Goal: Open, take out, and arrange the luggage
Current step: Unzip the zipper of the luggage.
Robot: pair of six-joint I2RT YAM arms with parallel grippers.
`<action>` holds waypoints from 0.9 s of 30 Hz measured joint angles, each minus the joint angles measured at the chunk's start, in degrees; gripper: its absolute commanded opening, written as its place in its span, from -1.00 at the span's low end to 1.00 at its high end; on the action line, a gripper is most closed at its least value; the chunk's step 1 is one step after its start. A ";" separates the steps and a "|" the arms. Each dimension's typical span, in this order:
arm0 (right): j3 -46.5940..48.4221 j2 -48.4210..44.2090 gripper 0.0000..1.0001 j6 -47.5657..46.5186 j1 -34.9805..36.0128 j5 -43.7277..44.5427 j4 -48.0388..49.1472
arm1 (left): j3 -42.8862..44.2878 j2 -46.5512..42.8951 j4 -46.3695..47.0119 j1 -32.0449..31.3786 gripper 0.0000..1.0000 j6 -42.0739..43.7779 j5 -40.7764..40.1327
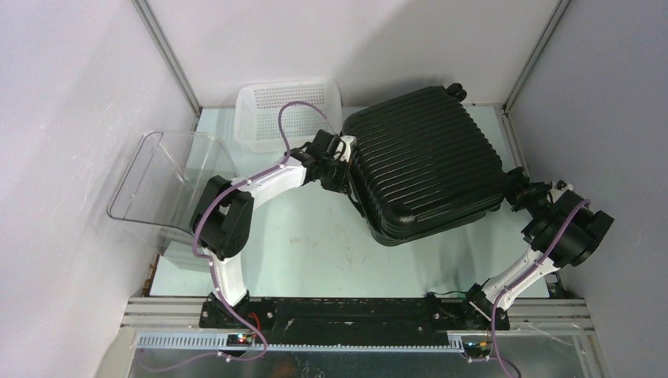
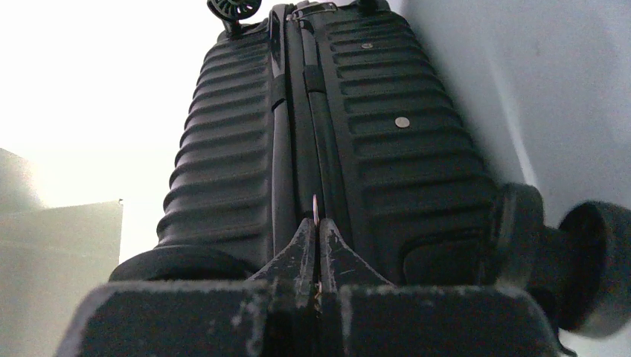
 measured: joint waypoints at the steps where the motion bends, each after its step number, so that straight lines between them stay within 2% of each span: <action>1: 0.31 0.00 -1.00 -0.20 0.44 0.15 -0.42 | 0.09 -0.02 -0.04 -0.09 -1.00 0.28 -0.26; 5: 2.60 0.26 -1.00 -0.66 2.62 1.05 -2.32 | 0.15 -0.02 -0.15 -0.50 -1.00 1.11 -0.83; 12: 6.12 5.49 -1.00 4.96 5.09 1.29 4.33 | 0.44 -0.07 1.05 -2.60 -1.00 4.52 -4.20; 16: 7.58 6.60 -1.00 6.25 6.03 1.38 4.87 | 0.50 -0.11 1.44 -3.52 -1.00 5.60 -5.97; 18: 8.07 6.71 -0.95 6.45 6.43 1.62 4.61 | 0.57 -0.13 1.44 -3.76 -0.99 5.79 -6.62; 20: 8.28 6.71 -0.81 6.16 6.58 1.79 3.54 | 0.63 -0.24 1.38 -3.96 -0.85 5.79 -7.32; 21: 8.46 6.51 -0.66 5.20 6.54 1.66 1.99 | 0.63 -0.31 1.40 -4.11 -0.77 5.79 -7.69; 22: 8.63 6.05 -0.57 4.02 6.40 1.64 -0.26 | 0.70 -0.33 1.38 -4.22 -0.75 5.84 -8.00; 23: 8.98 4.96 -0.39 1.73 6.08 1.73 -4.68 | 0.98 -0.33 1.16 -4.35 -0.73 5.86 -8.39; 25: 10.14 1.55 -0.23 -4.28 5.60 2.27 -16.04 | 1.57 -0.31 0.66 -4.55 -0.67 5.92 -9.09; 27: 12.83 -2.97 -0.16 -12.79 4.50 3.82 -31.54 | 2.03 -0.26 0.04 -4.63 -0.57 5.86 -9.90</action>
